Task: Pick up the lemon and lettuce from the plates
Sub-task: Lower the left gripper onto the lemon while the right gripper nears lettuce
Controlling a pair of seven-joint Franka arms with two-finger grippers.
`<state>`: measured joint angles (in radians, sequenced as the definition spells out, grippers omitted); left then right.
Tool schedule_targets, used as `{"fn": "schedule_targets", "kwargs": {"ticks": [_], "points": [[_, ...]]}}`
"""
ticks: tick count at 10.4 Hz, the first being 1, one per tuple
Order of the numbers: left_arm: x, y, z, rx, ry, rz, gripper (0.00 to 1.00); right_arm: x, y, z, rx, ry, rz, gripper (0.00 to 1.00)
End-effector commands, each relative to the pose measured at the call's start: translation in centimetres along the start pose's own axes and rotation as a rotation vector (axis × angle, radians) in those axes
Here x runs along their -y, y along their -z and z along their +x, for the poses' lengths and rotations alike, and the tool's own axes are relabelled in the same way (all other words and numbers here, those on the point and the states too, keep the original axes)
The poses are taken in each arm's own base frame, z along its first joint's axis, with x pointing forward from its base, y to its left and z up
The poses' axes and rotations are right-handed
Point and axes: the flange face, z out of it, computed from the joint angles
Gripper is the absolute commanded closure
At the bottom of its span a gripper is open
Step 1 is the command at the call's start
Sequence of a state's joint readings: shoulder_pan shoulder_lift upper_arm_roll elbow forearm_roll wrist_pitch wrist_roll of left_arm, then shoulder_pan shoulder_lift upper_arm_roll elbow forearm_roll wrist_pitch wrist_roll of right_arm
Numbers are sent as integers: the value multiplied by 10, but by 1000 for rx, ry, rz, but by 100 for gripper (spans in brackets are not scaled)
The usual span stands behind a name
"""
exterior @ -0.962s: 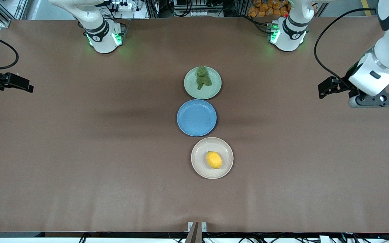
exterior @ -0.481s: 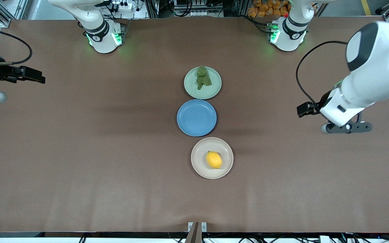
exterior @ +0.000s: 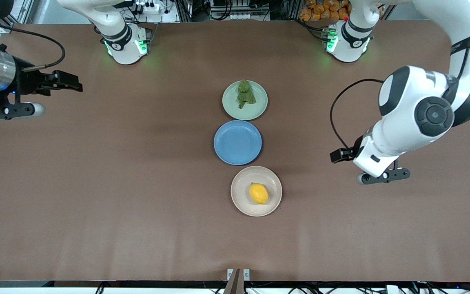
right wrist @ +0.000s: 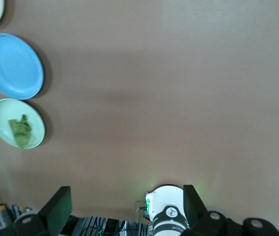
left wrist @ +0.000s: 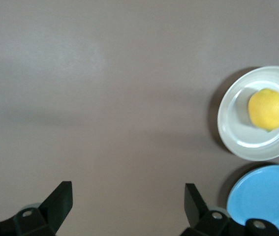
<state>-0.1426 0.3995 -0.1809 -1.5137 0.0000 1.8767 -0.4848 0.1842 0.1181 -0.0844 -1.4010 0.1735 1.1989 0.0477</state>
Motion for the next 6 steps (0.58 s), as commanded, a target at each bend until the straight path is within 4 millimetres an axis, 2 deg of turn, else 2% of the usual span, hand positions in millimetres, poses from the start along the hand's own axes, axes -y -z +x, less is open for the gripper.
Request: {"fn": "schedule_targets", "kwargs": {"ticks": [1, 3, 6], "points": [[-38, -15, 8, -43, 118, -58, 0, 42, -8, -3, 19, 64, -3, 0], [-54, -28, 10, -73, 183, -89, 0, 77, -17, -4, 22, 91, -24, 0], [-67, -40, 11, -93, 171, -106, 0, 131, -39, 0, 27, 107, -56, 0]]}}
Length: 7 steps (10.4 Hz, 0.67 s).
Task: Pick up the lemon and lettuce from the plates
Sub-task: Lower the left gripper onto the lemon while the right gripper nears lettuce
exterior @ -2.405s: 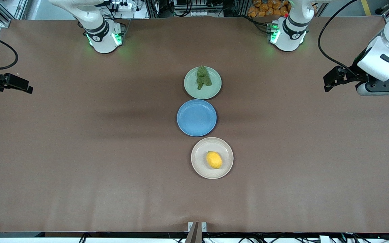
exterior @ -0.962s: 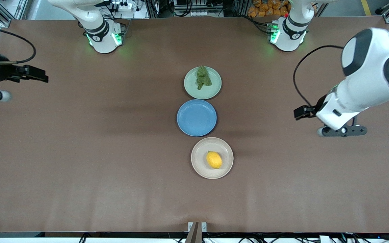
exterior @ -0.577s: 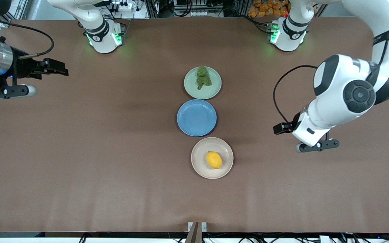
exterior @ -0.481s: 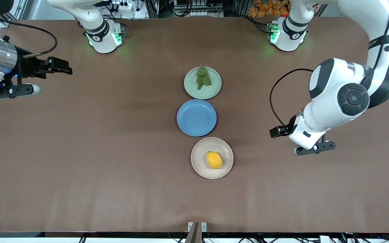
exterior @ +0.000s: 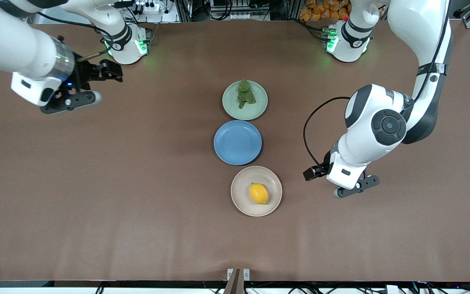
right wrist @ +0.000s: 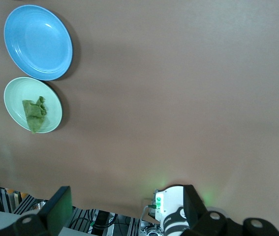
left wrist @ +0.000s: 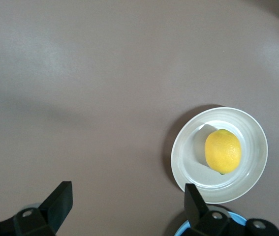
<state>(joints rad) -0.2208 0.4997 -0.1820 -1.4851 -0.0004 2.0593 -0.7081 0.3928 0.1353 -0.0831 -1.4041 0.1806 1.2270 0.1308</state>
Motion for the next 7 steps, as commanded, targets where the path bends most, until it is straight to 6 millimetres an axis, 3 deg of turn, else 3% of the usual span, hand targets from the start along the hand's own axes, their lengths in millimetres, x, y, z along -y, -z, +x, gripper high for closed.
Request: {"fn": "schedule_targets", "kwargs": {"ticks": [1, 4, 7], "points": [[-18, -7, 0, -22, 9, -41, 0, 31, -14, 9, 7, 16, -4, 0], [-46, -43, -9, -63, 57, -100, 0, 58, -28, 17, 7, 51, -19, 0], [-84, -107, -20, -172, -5, -225, 0, 103, -53, 28, -1, 81, -42, 0]]}}
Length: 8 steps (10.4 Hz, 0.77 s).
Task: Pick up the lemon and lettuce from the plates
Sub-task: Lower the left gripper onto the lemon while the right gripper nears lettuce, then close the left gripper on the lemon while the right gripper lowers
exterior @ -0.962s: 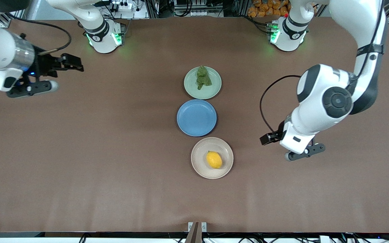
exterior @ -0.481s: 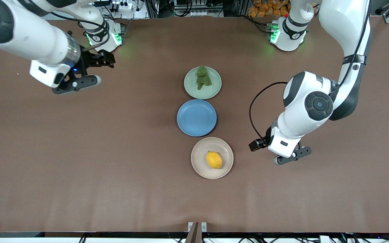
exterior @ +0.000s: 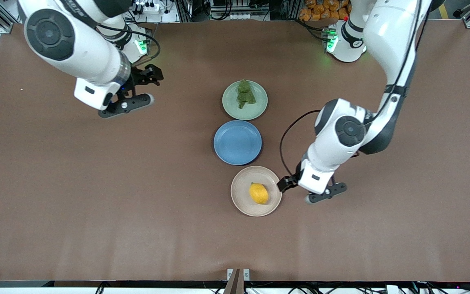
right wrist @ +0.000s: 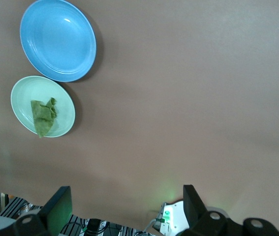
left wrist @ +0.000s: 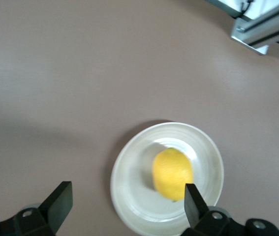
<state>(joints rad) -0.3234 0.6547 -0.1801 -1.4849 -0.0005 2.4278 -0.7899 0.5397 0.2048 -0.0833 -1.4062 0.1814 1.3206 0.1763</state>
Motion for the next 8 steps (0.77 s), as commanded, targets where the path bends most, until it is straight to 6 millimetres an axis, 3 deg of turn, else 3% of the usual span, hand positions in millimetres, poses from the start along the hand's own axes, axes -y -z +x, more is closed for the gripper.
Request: {"fn": "schedule_targets", "kwargs": {"ticks": [1, 3, 4, 8], "points": [[-16, -45, -8, -73, -12, -93, 0, 35, -18, 11, -5, 18, -3, 0], [-16, -75, -20, -75, -22, -104, 0, 55, -35, 20, 5, 7, -16, 0], [-15, -87, -24, -84, -24, -117, 0, 76, -44, 21, -7, 15, -24, 0], [-16, -121, -45, -78, -44, -121, 0, 130, -90, 27, -29, -93, -45, 0]]}}
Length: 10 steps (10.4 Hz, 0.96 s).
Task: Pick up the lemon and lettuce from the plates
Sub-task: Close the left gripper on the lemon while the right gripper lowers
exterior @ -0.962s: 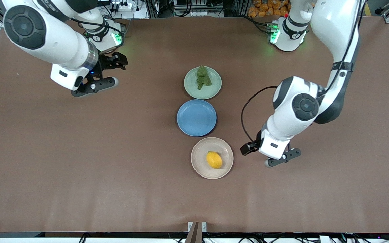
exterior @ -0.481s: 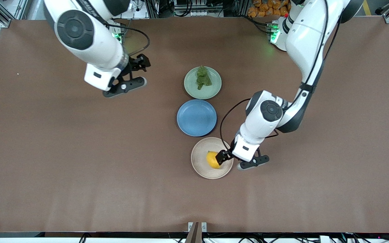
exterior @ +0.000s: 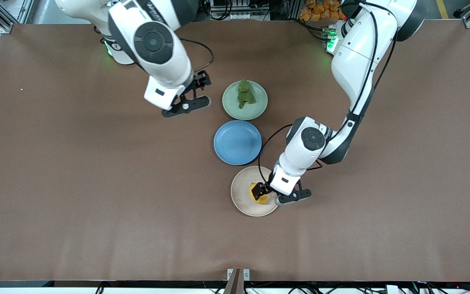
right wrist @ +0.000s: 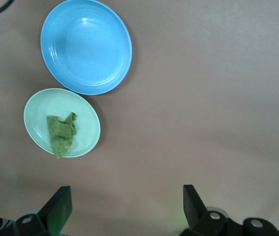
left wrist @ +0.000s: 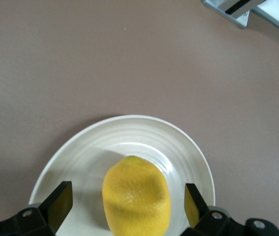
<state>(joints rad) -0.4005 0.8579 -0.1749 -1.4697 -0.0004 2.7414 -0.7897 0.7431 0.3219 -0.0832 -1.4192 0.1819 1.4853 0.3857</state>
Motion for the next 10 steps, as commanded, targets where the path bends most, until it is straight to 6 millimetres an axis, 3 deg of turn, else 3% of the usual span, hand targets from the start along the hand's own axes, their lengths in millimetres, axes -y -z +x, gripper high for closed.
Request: {"fn": "schedule_targets", "kwargs": {"ticks": [1, 2, 3, 5, 6, 7, 8, 9, 10], "points": [[1, -20, -7, -13, -7, -2, 0, 19, -18, -2, -15, -76, 10, 0], [0, -26, -14, -4, -14, 2, 0, 24, -18, -2, -31, -94, 17, 0], [2, -30, -14, -8, -13, 4, 0, 35, -31, -4, -42, -98, 17, 0], [2, -29, -13, -22, -13, -12, 0, 66, -70, -8, -85, -144, 28, 0], [3, -31, -13, -25, -10, -14, 29, 82, -87, -13, -108, -157, 35, 0], [4, -31, -13, -24, -7, -13, 65, 90, -100, -15, -119, -176, 39, 0], [2, -29, -12, -26, -1, -15, 88, 104, -121, -17, -111, -165, 23, 0], [3, -27, -10, -28, 1, -15, 97, 112, -133, -18, -104, -179, 14, 0], [1, -21, -6, -35, 4, -22, 100, 118, -143, -19, -99, -184, 6, 0]]}}
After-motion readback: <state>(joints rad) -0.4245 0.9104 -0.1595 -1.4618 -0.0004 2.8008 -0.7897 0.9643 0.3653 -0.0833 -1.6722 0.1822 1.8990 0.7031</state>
